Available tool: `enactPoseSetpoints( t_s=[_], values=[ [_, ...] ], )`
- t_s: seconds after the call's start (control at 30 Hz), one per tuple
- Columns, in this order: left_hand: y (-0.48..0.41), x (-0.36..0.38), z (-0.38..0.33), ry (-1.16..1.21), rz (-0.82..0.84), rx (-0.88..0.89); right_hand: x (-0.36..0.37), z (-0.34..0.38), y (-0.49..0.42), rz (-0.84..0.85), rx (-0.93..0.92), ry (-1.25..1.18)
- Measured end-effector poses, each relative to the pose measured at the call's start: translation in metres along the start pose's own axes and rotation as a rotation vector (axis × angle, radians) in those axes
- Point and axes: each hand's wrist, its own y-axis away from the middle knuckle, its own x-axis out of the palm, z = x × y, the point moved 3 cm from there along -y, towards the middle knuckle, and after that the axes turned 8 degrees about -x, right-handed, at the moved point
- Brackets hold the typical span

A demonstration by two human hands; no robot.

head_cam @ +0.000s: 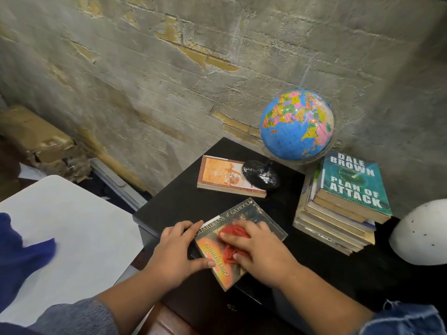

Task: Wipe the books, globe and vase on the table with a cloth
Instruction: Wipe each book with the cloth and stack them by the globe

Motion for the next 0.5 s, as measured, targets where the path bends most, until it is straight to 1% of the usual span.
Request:
enactPoseSetpoints(
  t_s=[0.03, 0.07, 0.17, 0.2, 0.23, 0.27, 0.37, 0.4, 0.43, 0.5],
  values=[
    [0.000, -0.001, 0.000, -0.002, 0.003, -0.002, 0.001, -0.003, 0.001, 0.002, 0.010, -0.015],
    [0.000, -0.001, 0.000, -0.004, 0.002, -0.005, 0.001, -0.012, 0.001, -0.013, 0.065, -0.022],
    [0.001, -0.001, -0.002, 0.002, -0.006, -0.009, -0.002, -0.037, -0.002, -0.084, 0.356, 0.052],
    [0.001, 0.000, -0.002, 0.004, -0.005, -0.010, -0.002, -0.035, -0.003, -0.089, 0.402, 0.075],
    [0.001, 0.000, -0.001, 0.005, 0.002, -0.010, 0.000, -0.028, -0.003, -0.083, 0.400, 0.075],
    [0.001, -0.001, 0.000, 0.005, 0.011, -0.010, 0.004, -0.016, -0.001, -0.070, 0.351, 0.054],
    [0.000, 0.000, 0.002, 0.008, -0.007, 0.005, 0.011, 0.021, 0.009, -0.006, 0.090, 0.009],
    [-0.001, 0.000, 0.003, 0.010, -0.009, 0.006, 0.012, 0.021, 0.009, -0.008, 0.050, 0.014],
    [-0.001, 0.000, 0.003, 0.016, -0.008, 0.004, 0.010, 0.014, 0.006, -0.016, 0.057, 0.026],
    [0.000, -0.002, 0.001, 0.024, 0.004, -0.003, 0.007, -0.011, -0.001, -0.059, 0.176, 0.037]
  ],
)
